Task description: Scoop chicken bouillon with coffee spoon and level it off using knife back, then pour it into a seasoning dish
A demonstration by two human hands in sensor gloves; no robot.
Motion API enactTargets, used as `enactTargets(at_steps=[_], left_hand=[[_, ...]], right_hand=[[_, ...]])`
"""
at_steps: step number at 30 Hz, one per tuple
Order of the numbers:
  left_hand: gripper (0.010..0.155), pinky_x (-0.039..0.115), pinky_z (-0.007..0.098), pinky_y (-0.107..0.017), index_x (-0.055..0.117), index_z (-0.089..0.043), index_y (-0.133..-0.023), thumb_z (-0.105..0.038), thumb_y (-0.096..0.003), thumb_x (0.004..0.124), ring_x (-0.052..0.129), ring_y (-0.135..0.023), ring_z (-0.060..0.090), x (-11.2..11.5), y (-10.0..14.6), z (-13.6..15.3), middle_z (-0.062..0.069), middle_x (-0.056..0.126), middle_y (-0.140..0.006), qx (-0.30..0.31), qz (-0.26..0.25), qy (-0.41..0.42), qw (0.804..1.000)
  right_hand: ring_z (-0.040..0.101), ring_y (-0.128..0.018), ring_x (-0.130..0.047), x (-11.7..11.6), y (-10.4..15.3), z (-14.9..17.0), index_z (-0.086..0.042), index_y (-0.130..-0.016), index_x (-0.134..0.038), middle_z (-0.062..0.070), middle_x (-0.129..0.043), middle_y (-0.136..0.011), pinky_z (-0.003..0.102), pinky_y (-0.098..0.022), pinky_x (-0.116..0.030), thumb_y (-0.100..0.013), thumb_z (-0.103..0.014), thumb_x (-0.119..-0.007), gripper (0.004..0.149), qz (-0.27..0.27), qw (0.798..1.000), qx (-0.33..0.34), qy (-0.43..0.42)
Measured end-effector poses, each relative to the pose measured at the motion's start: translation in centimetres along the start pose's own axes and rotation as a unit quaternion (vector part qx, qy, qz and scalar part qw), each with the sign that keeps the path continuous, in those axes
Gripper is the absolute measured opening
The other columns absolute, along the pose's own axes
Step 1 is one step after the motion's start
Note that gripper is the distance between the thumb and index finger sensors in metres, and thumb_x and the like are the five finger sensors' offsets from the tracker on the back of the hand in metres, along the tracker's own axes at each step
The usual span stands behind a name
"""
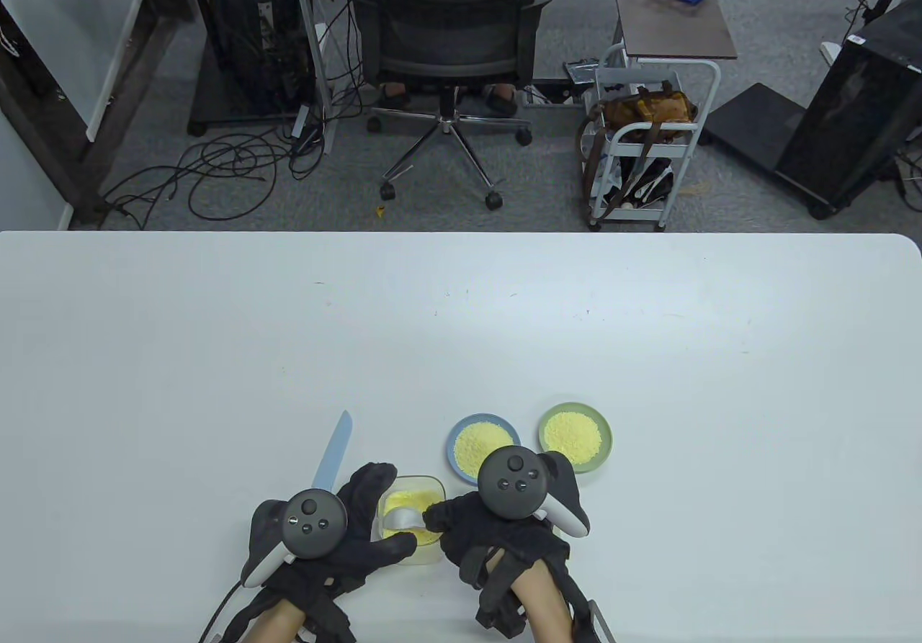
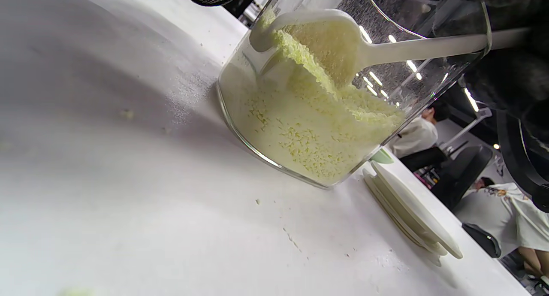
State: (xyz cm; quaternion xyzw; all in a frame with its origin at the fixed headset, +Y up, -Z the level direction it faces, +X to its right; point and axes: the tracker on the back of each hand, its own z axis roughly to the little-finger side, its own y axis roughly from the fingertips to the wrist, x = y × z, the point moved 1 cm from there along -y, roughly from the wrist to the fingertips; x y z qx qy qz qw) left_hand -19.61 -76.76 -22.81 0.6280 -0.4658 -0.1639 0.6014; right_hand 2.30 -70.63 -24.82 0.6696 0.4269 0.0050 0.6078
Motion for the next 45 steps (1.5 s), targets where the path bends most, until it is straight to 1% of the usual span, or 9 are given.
enactTargets(at_steps=[8,14,23,28,31,35,38,42,45], left_hand=[[0.099,0.046,0.063,-0.075,0.015,-0.034,-0.108,-0.079,-0.0356,0.065,0.046,-0.113,0.040,0.0,0.0,0.0,0.017,0.031,-0.120,0.000,0.001,0.001,1.000],[0.099,0.046,0.063,-0.075,0.015,-0.034,-0.108,-0.079,-0.0356,0.065,0.046,-0.113,0.040,0.0,0.0,0.0,0.017,0.031,-0.120,-0.001,0.002,0.001,1.000],[0.098,0.046,0.063,-0.075,0.015,-0.034,-0.108,-0.079,-0.0357,0.064,0.045,-0.112,0.040,0.0,0.1,0.0,0.018,0.030,-0.119,-0.005,0.003,0.001,1.000],[0.100,0.045,0.062,-0.075,0.018,-0.028,-0.110,-0.081,-0.0349,0.058,0.045,-0.113,0.039,-1.1,0.5,0.0,0.017,0.029,-0.119,0.005,-0.020,0.029,0.999],[0.096,0.045,0.062,-0.075,0.021,-0.028,-0.110,-0.078,-0.0374,0.059,0.046,-0.112,0.039,-2.9,1.0,0.6,0.017,0.030,-0.119,0.005,-0.075,0.087,0.993],[0.083,0.058,0.054,-0.070,0.031,-0.020,-0.110,-0.064,-0.0468,0.064,0.072,-0.096,0.034,-4.9,1.7,2.4,0.020,0.045,-0.114,-0.058,-0.159,0.078,0.982],[0.072,0.074,0.041,-0.051,0.048,-0.012,-0.106,-0.049,-0.0488,0.072,0.091,-0.068,0.029,-6.0,2.7,4.3,0.025,0.065,-0.103,-0.183,-0.226,0.053,0.955],[0.068,0.076,0.036,-0.045,0.057,-0.011,-0.103,-0.047,-0.0484,0.077,0.093,-0.061,0.028,-5.9,2.5,5.2,0.024,0.076,-0.095,-0.274,-0.148,-0.045,0.949],[0.068,0.076,0.036,-0.043,0.062,-0.011,-0.101,-0.048,-0.0461,0.080,0.094,-0.059,0.027,-5.2,2.0,5.2,0.022,0.080,-0.092,-0.304,-0.107,-0.124,0.939]], right_hand=[[-0.005,0.014,-0.088,-0.6,-0.2,2.1,0.020,-0.067,-0.074,0.035,-0.090,-0.026,0.030,-0.003,-0.090,-0.039,-0.010,-0.075,0.041,-0.030,0.988,-0.006,-0.148],[-0.005,0.014,-0.088,-0.8,0.4,4.3,0.017,-0.070,-0.074,0.035,-0.090,-0.026,0.030,-0.003,-0.090,-0.040,-0.011,-0.074,0.041,-0.010,0.966,-0.009,-0.258],[-0.006,0.013,-0.089,0.1,1.8,6.6,0.015,-0.071,-0.075,0.033,-0.091,-0.027,0.029,-0.004,-0.091,-0.041,-0.012,-0.073,0.041,0.020,0.940,0.000,-0.341],[-0.006,0.013,-0.089,0.6,2.1,7.1,0.014,-0.072,-0.075,0.033,-0.091,-0.028,0.029,-0.004,-0.091,-0.041,-0.012,-0.073,0.041,0.030,0.933,0.008,-0.359],[-0.007,0.013,-0.089,1.0,2.4,7.3,0.014,-0.072,-0.075,0.032,-0.091,-0.028,0.028,-0.004,-0.091,-0.041,-0.013,-0.073,0.041,0.038,0.930,0.012,-0.367],[-0.007,0.013,-0.089,1.5,2.7,7.5,0.014,-0.072,-0.075,0.032,-0.091,-0.028,0.028,-0.004,-0.091,-0.041,-0.013,-0.073,0.041,0.048,0.920,0.021,-0.387],[-0.007,0.012,-0.089,1.8,2.9,7.5,0.014,-0.072,-0.075,0.032,-0.092,-0.028,0.028,-0.004,-0.092,-0.041,-0.013,-0.073,0.041,0.053,0.920,0.026,-0.388],[-0.007,0.012,-0.089,1.8,3.0,7.5,0.014,-0.072,-0.074,0.032,-0.092,-0.028,0.028,-0.005,-0.092,-0.042,-0.013,-0.073,0.041,0.051,0.918,0.031,-0.393],[-0.007,0.012,-0.089,1.8,3.0,7.5,0.014,-0.072,-0.074,0.032,-0.092,-0.028,0.028,-0.005,-0.092,-0.042,-0.013,-0.073,0.041,0.048,0.919,0.030,-0.389]])
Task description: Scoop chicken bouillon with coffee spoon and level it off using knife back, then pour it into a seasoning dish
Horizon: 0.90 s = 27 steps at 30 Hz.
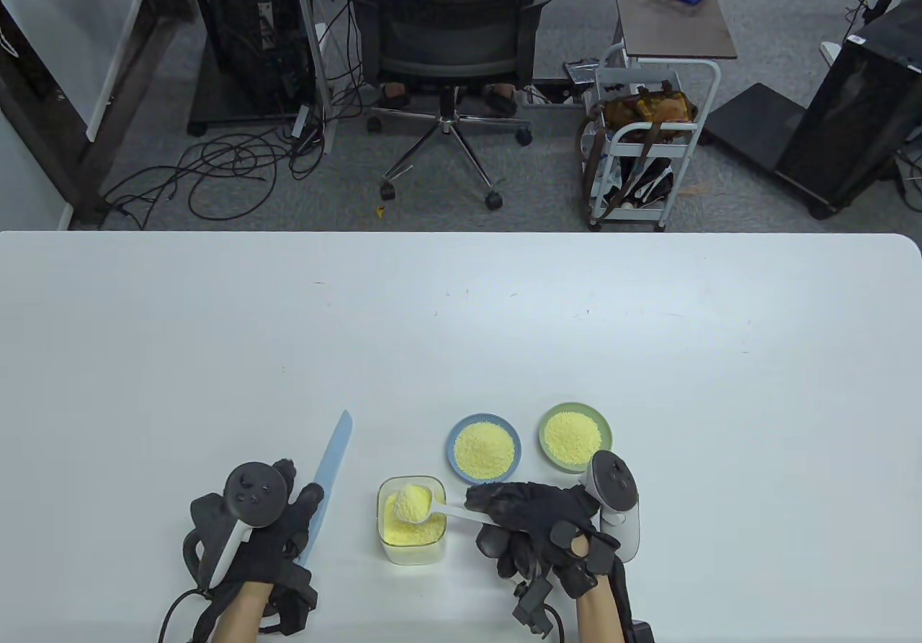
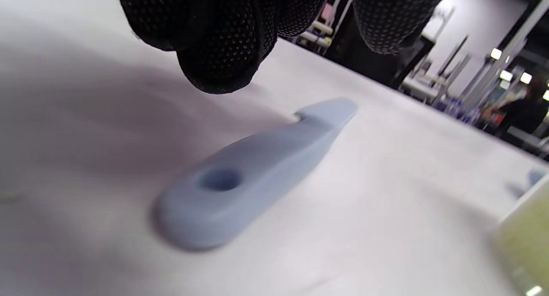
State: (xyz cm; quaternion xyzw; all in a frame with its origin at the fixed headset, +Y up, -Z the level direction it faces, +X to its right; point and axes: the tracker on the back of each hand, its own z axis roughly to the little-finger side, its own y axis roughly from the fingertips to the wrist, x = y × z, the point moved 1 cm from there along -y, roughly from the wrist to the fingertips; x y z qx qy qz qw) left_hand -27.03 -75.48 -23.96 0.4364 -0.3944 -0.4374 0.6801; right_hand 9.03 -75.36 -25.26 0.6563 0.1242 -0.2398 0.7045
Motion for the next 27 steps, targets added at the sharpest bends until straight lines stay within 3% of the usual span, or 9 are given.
enactTargets(at_steps=[2,9,17,27], left_hand=[[0.066,0.078,0.034,-0.041,0.065,-0.013,-0.098,-0.048,-0.0451,0.081,0.096,-0.055,0.023,0.4,-0.3,-0.1,0.017,0.086,-0.083,-0.014,0.032,-0.054,0.998],[0.067,0.080,0.031,-0.032,0.075,-0.011,-0.090,-0.052,-0.0385,0.086,0.100,-0.039,0.017,0.9,-0.4,-0.1,0.012,0.094,-0.064,-0.020,0.107,-0.061,0.992],[0.068,0.081,0.030,-0.029,0.076,-0.007,-0.087,-0.051,-0.0364,0.089,0.101,-0.034,0.016,1.6,0.0,-1.8,0.010,0.095,-0.058,0.002,0.080,-0.142,0.987],[0.057,0.081,0.029,-0.025,0.082,-0.011,-0.075,-0.052,-0.0357,0.091,0.099,-0.027,0.014,2.1,-0.3,-1.9,0.006,0.095,-0.049,0.014,0.113,-0.114,0.987]], right_hand=[[-0.007,0.012,-0.089,0.0,0.0,0.0,0.014,-0.072,-0.074,0.032,-0.092,-0.029,0.028,-0.005,-0.092,-0.042,-0.013,-0.073,0.041,-0.002,1.000,0.000,0.003],[-0.008,0.012,-0.089,0.1,0.0,0.1,0.014,-0.072,-0.074,0.031,-0.092,-0.028,0.028,-0.005,-0.092,-0.042,-0.013,-0.073,0.041,-0.002,1.000,-0.001,0.006],[-0.008,0.012,-0.089,0.1,0.0,0.1,0.013,-0.072,-0.074,0.031,-0.092,-0.029,0.028,-0.005,-0.092,-0.042,-0.014,-0.073,0.041,0.000,1.000,-0.001,0.007],[-0.008,0.012,-0.089,0.2,0.1,0.1,0.013,-0.072,-0.074,0.031,-0.092,-0.029,0.027,-0.005,-0.092,-0.042,-0.014,-0.073,0.041,0.000,1.000,0.002,0.014]])
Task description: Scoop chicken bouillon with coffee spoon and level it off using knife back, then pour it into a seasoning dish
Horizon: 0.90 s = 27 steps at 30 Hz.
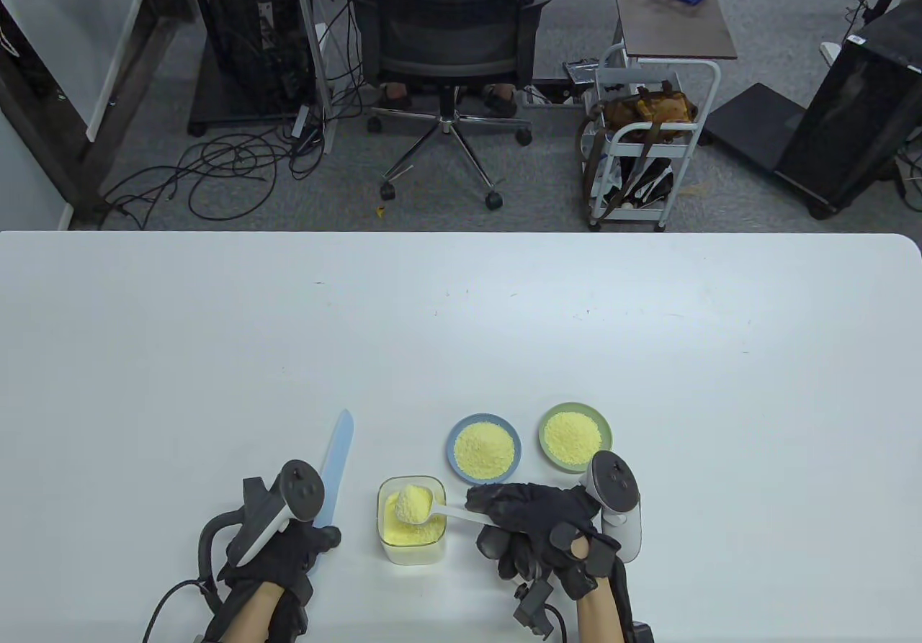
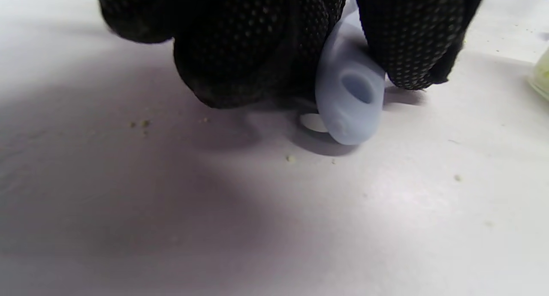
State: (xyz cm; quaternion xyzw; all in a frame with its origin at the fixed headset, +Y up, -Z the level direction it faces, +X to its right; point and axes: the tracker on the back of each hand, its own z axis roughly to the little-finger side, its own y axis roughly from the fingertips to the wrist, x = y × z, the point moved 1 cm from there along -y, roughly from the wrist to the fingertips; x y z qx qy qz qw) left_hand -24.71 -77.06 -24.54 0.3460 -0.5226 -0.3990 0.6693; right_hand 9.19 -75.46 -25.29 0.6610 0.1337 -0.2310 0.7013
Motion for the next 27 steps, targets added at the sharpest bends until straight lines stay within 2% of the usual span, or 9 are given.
enactTargets(at_steps=[8,12,16,19,22,27], left_hand=[[0.050,0.082,0.030,-0.023,0.086,-0.012,-0.071,-0.049,-0.0381,0.092,0.100,-0.023,0.014,0.1,-0.1,-0.1,0.007,0.097,-0.046,0.026,-0.013,0.011,1.000],[0.048,0.082,0.030,-0.024,0.086,-0.012,-0.071,-0.048,-0.0385,0.092,0.101,-0.025,0.015,-0.9,0.6,0.0,0.007,0.098,-0.048,0.053,-0.010,0.067,0.996],[0.048,0.082,0.030,-0.024,0.087,-0.012,-0.071,-0.047,-0.0388,0.092,0.101,-0.025,0.016,-3.5,3.4,-0.3,0.008,0.099,-0.048,0.140,-0.035,0.158,0.977],[0.049,0.082,0.030,-0.024,0.087,-0.012,-0.071,-0.048,-0.0386,0.093,0.101,-0.025,0.016,-4.2,5.4,-1.0,0.008,0.099,-0.047,0.228,-0.018,0.196,0.954],[0.048,0.082,0.030,-0.024,0.087,-0.012,-0.071,-0.047,-0.0396,0.092,0.101,-0.025,0.016,-4.0,6.6,-2.5,0.008,0.099,-0.048,0.297,0.023,0.214,0.930],[0.048,0.082,0.030,-0.024,0.087,-0.011,-0.071,-0.047,-0.0396,0.092,0.101,-0.025,0.016,-2.4,7.0,-4.6,0.008,0.099,-0.047,0.329,0.064,0.172,0.926]], right_hand=[[-0.008,0.012,-0.089,0.0,0.0,0.1,0.013,-0.072,-0.074,0.031,-0.092,-0.029,0.027,-0.005,-0.092,-0.042,-0.014,-0.073,0.041,0.001,1.000,-0.005,0.003],[-0.008,0.012,-0.089,0.1,0.0,0.2,0.013,-0.073,-0.074,0.031,-0.092,-0.029,0.027,-0.005,-0.092,-0.042,-0.014,-0.073,0.041,0.005,1.000,-0.008,0.001],[-0.008,0.012,-0.089,0.0,0.0,0.2,0.013,-0.073,-0.074,0.032,-0.092,-0.029,0.027,-0.005,-0.092,-0.042,-0.014,-0.073,0.041,0.007,1.000,-0.010,-0.001],[-0.008,0.012,-0.089,0.0,-0.1,0.3,0.014,-0.073,-0.074,0.032,-0.091,-0.029,0.027,-0.005,-0.092,-0.042,-0.014,-0.073,0.041,0.007,1.000,-0.011,-0.001],[-0.008,0.012,-0.089,0.0,-0.1,0.3,0.014,-0.072,-0.074,0.032,-0.091,-0.029,0.027,-0.005,-0.092,-0.042,-0.014,-0.073,0.041,0.009,1.000,-0.012,0.001],[-0.008,0.012,-0.089,-0.1,-0.1,0.3,0.014,-0.072,-0.074,0.032,-0.091,-0.029,0.027,-0.005,-0.092,-0.042,-0.014,-0.073,0.041,0.009,1.000,-0.012,0.001]])
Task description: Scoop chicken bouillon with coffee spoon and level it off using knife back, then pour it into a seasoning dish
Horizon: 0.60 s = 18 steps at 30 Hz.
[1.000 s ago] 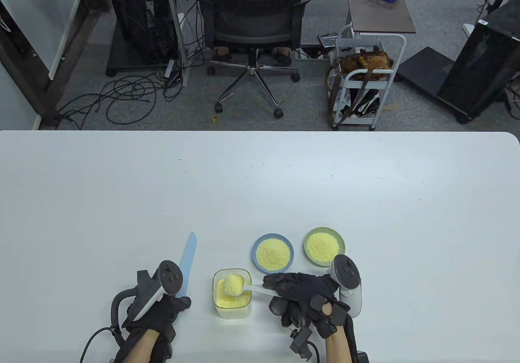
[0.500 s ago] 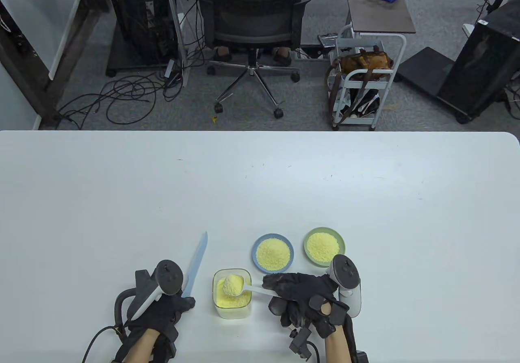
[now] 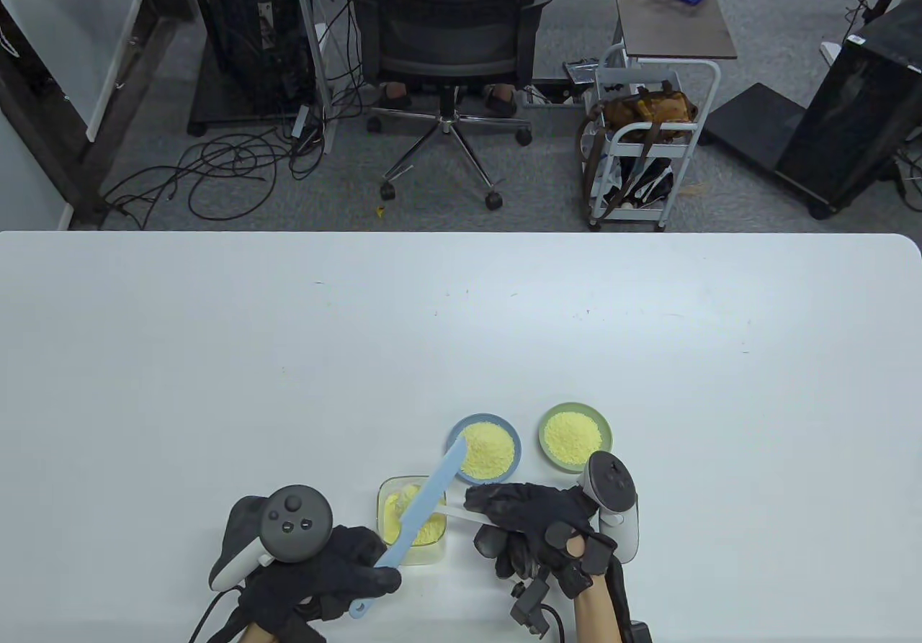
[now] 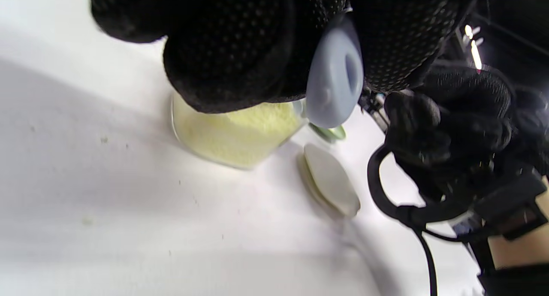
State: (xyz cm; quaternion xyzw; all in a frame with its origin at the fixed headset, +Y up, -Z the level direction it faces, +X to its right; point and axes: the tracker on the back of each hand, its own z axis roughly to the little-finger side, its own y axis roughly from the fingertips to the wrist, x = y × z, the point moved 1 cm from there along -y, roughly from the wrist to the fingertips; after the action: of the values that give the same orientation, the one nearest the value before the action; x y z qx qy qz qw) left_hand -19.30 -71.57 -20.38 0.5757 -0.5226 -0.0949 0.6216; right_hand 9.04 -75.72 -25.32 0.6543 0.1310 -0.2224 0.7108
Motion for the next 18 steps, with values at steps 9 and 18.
enactTargets(at_steps=[9,18], left_hand=[[0.048,0.082,0.030,-0.023,0.088,-0.011,-0.071,-0.047,-0.0394,0.092,0.102,-0.023,0.015,0.0,0.0,0.2,0.008,0.099,-0.046,-0.032,-0.012,-0.034,0.999],[0.048,0.082,0.030,-0.023,0.087,-0.011,-0.071,-0.047,-0.0398,0.092,0.101,-0.023,0.015,-0.7,-0.1,1.4,0.008,0.099,-0.047,-0.056,-0.006,-0.020,0.998]], right_hand=[[-0.008,0.012,-0.089,0.0,0.0,-0.3,0.014,-0.072,-0.074,0.033,-0.091,-0.030,0.028,-0.005,-0.092,-0.042,-0.013,-0.073,0.041,-0.005,1.000,0.011,0.006],[-0.007,0.012,-0.089,0.0,0.1,-0.4,0.014,-0.072,-0.074,0.033,-0.091,-0.030,0.028,-0.005,-0.092,-0.042,-0.013,-0.073,0.041,-0.011,1.000,0.017,0.003]])
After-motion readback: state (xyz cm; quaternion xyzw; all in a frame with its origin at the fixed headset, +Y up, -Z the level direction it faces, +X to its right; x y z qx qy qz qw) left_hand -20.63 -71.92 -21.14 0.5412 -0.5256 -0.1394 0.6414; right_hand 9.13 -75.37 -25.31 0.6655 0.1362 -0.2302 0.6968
